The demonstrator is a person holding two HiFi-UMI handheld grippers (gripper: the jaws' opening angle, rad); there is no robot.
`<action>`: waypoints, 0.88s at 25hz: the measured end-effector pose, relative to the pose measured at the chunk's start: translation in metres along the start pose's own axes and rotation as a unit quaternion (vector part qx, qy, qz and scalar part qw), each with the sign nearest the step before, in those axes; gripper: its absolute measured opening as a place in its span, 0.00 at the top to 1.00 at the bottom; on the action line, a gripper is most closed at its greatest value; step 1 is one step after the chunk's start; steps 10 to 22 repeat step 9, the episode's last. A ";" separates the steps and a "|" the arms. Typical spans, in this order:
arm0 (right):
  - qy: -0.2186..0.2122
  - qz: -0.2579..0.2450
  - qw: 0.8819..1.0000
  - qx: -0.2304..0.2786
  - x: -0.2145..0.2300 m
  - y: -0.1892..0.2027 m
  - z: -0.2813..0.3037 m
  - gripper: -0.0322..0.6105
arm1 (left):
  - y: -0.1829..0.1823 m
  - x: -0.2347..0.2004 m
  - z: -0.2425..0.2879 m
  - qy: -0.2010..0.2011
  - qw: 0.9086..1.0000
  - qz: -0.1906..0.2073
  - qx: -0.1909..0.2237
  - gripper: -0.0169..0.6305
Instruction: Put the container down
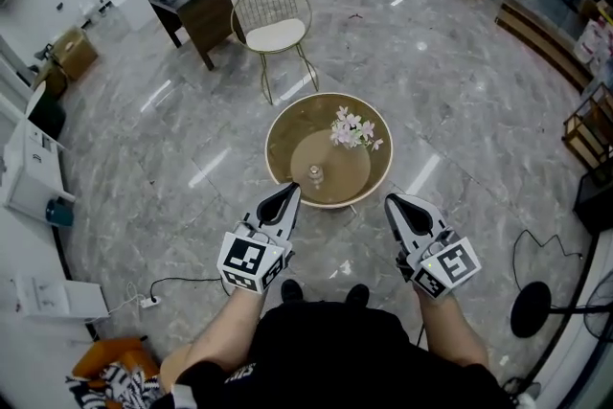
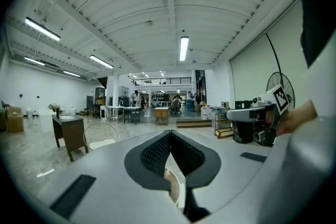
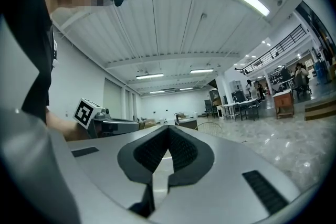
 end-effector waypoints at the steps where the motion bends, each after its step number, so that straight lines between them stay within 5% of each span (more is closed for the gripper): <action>1: -0.003 0.003 1.000 0.001 -0.002 -0.001 0.005 0.93 | -0.001 0.001 0.000 0.014 1.000 0.002 -0.002 0.95; 5: -0.016 0.006 1.000 0.007 -0.020 -0.007 0.024 0.93 | 0.002 0.007 -0.004 0.090 0.995 -0.008 -0.033 0.95; 9: -0.019 -0.002 1.000 0.010 -0.036 -0.016 0.041 0.93 | -0.005 -0.005 -0.015 0.115 0.992 -0.017 -0.047 0.95; 22: -0.019 -0.002 1.000 0.010 -0.036 -0.016 0.041 0.93 | -0.005 -0.005 -0.015 0.115 0.992 -0.017 -0.047 0.95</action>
Point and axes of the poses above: the fingertips, and each gripper's own axes: z forward along the fingers, x to its right, y out of its underside, the point moved 2 cm from there along -z, backward along the fingers, and after that the axes turned 4 degrees about y, right-handed, at the moved point
